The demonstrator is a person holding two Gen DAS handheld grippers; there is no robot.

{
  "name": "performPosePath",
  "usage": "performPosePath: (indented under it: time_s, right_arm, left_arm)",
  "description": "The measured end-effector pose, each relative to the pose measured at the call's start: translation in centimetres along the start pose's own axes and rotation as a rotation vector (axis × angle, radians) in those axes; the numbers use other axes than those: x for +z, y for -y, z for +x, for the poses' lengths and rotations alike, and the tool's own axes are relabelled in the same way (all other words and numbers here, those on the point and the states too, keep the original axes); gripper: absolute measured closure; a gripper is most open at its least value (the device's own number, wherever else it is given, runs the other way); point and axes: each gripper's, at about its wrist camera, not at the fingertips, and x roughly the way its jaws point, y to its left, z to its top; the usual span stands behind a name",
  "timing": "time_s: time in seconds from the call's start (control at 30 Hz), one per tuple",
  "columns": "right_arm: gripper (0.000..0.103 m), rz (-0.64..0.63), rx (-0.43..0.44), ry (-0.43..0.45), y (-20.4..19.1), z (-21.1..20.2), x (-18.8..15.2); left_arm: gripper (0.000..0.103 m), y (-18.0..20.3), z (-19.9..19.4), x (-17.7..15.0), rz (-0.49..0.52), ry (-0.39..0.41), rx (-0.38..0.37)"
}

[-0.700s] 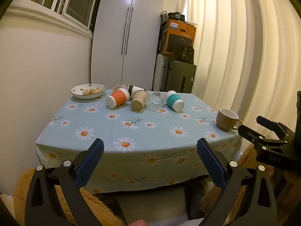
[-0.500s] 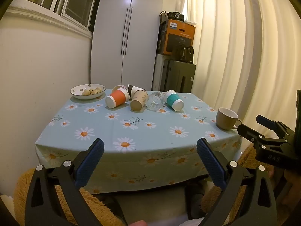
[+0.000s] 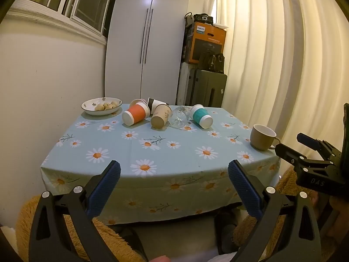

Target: Flip cup upright

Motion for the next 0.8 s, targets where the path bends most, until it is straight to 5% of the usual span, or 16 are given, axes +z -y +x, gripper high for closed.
performPosePath:
  time_s: [0.8]
  right_arm:
    - [0.005, -0.004, -0.002, -0.008, 0.14, 0.31, -0.34]
  left_arm:
    - [0.007, 0.20, -0.03, 0.08, 0.001, 0.000, -0.001]
